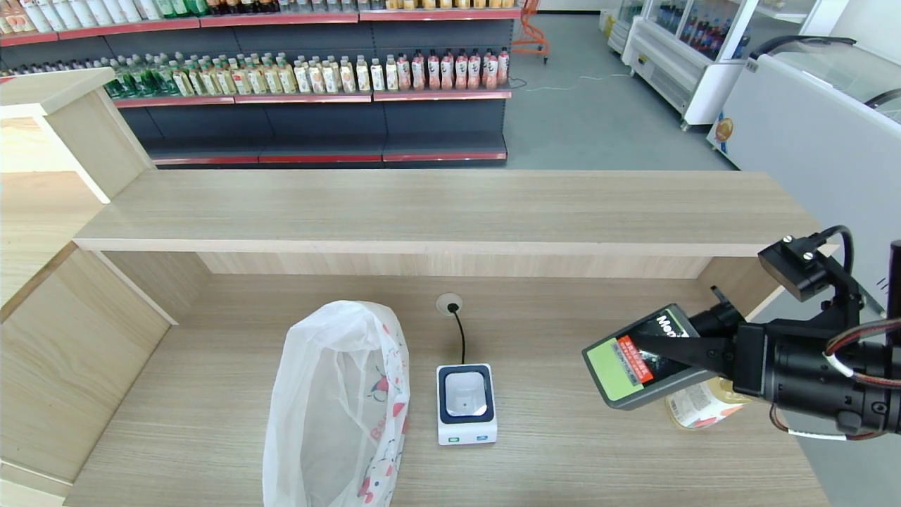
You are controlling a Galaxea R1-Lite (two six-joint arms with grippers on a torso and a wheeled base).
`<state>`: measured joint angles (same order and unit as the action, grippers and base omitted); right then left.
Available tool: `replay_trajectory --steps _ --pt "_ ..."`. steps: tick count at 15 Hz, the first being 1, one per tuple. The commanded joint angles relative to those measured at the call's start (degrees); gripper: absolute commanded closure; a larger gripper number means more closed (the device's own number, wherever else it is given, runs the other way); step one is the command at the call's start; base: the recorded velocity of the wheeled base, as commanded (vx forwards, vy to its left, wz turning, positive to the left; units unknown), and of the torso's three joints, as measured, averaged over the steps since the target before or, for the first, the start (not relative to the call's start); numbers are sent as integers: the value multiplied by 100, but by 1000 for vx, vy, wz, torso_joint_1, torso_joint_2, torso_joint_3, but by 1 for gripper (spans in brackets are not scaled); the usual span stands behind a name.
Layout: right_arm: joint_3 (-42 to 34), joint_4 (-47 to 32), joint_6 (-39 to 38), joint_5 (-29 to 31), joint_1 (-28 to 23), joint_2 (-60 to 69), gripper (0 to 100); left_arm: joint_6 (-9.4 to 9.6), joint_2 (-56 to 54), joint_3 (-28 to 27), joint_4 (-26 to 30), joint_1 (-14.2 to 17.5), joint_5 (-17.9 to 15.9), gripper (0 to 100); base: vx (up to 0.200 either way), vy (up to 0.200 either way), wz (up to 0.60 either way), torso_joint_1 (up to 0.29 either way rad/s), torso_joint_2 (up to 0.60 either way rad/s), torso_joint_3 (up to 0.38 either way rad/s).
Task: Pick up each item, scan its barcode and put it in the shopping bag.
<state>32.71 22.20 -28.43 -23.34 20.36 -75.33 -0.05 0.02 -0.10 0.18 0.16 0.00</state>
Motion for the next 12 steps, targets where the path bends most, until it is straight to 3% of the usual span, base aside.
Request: replay_trajectory --steps 1,2,5,11,12 --pt "-10 4 4 -3 3 -35 100 -4 -2 1 -1 2 0 0 0 0 0 0 0 0" --pt "-19 4 4 -3 3 -35 100 14 -2 1 -1 2 0 0 0 0 0 0 0 0" --pt "-98 -5 4 -3 3 -35 100 -4 -2 1 -1 2 0 0 -200 0 0 2 1 4" --pt "-124 -5 4 -3 3 -35 100 -4 -2 1 -1 2 0 0 0 0 0 0 0 0" --pt "-124 4 4 -3 3 -44 100 -4 -2 1 -1 2 0 0 0 200 0 2 2 7"
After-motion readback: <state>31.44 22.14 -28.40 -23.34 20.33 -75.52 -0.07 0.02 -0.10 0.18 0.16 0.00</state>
